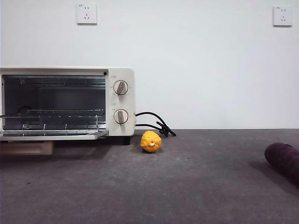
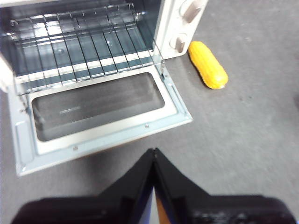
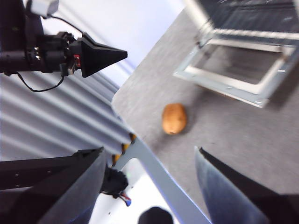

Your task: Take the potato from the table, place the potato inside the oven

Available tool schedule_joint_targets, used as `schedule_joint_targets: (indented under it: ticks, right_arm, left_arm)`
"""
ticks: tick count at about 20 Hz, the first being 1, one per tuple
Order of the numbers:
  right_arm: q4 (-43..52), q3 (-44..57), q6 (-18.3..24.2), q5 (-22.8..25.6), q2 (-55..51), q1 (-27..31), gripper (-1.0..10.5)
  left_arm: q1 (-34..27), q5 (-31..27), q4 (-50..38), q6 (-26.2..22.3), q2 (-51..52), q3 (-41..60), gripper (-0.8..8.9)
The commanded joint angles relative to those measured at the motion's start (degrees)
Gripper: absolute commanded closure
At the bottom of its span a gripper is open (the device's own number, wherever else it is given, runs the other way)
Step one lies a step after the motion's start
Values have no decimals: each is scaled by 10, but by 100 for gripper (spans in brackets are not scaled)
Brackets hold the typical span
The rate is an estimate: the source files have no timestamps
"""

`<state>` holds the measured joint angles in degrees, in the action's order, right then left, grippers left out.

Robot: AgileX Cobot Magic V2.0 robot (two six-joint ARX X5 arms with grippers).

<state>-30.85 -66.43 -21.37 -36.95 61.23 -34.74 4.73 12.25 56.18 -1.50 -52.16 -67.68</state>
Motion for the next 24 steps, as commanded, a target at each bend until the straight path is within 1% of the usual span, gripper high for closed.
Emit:
schedule_joint_targets:
  ticks: [1,2,3,4,5,6,7,10,12,13,14,15,18,22,24]
  right_arm:
    - [2,-38,20,19,41,-34,619]
    - [-5,-55,27,32,61,-48,586]
    - [-13,-70,33,43,75,-58,520]
    - [-24,-84,39,55,89,-68,431]
    - [-41,-110,46,79,117,-86,263]
    - [-57,-131,53,92,139,-99,171]
    - [-73,-154,66,100,166,-112,123]
    - [-94,-201,96,104,232,-142,123]
    - [-96,-224,112,105,275,-160,123]
    - [-95,-236,116,116,298,-167,123]
    - [-94,-245,119,128,317,-172,123]
    - [-95,-259,130,139,341,-178,123]
    - [-79,-296,141,175,402,-186,124]
    - [-51,-353,141,177,482,-193,124]
    - [-52,-392,147,180,523,-203,124]
  left_arm:
    - [2,1,15,-2,31,-2,819]
    - [1,1,23,-2,45,-2,819]
    - [0,1,29,-2,56,-2,819]
    - [0,1,34,-2,66,-2,819]
    - [0,1,43,-2,82,-2,819]
    - [0,1,48,-2,94,-2,819]
    - [0,1,57,-2,110,-3,819]
    - [0,-4,70,-2,141,-5,818]
    - [0,-47,61,-2,160,-8,818]
    - [0,-70,57,-1,170,-14,818]
    - [0,-85,56,1,177,-21,818]
    - [0,-96,57,2,183,-32,818]
    - [0,-100,63,14,190,-80,818]
    - [0,-100,87,16,190,-153,818]
    - [0,-111,108,18,190,-178,818]
